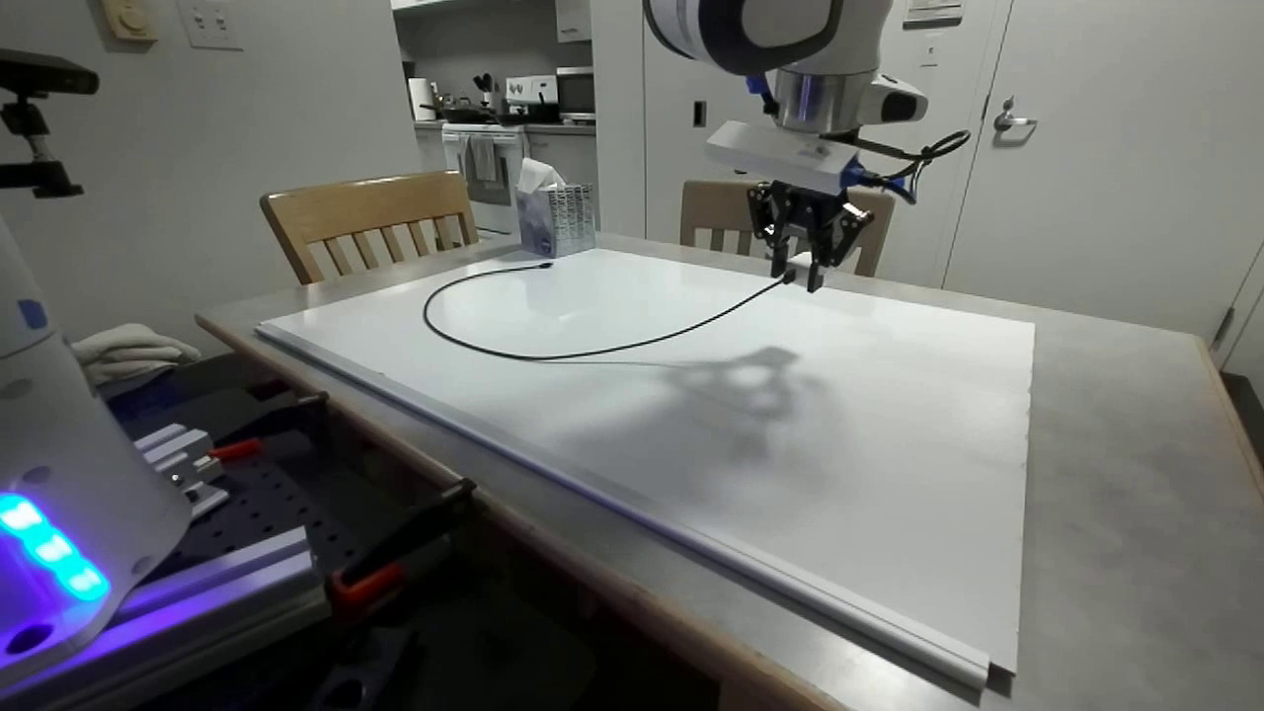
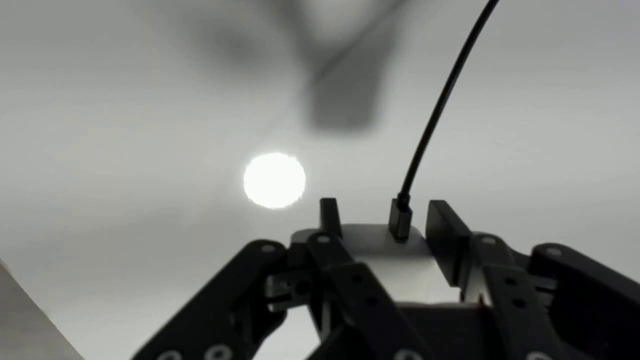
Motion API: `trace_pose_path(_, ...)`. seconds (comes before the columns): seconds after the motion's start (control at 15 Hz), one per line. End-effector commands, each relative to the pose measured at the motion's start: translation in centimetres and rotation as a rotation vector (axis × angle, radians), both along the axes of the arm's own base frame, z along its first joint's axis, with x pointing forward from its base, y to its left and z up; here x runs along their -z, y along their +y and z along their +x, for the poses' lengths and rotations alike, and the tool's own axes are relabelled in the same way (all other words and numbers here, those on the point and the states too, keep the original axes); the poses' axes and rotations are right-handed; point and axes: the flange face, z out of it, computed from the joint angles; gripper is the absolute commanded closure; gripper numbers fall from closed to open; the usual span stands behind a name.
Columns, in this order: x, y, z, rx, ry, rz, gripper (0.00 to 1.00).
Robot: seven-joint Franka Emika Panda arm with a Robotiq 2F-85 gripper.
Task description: Place the charging cable in circle form
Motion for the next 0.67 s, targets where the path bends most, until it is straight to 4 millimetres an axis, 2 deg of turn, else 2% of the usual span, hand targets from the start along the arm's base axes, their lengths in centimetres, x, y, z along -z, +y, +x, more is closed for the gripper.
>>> trace_pose_path(0.0,0.0,0.2,0.9,-0.016,-0.006,-0.001,0.53)
trace_pose_path(0.2,0.7,0.0,1.4,-0.03,-0.005,-0.001,0.53)
trace_pose_path(0.27,0.8,0.0,1.3,-0.031,-0.004,-0.002,0.78)
trace_pose_path(0.4,0.7,1.2,2.7,-0.109,0.004,0.015,0.78)
trace_pose_path(0.6,-0.1,5.0,4.9,-0.267,-0.03,0.089,0.78)
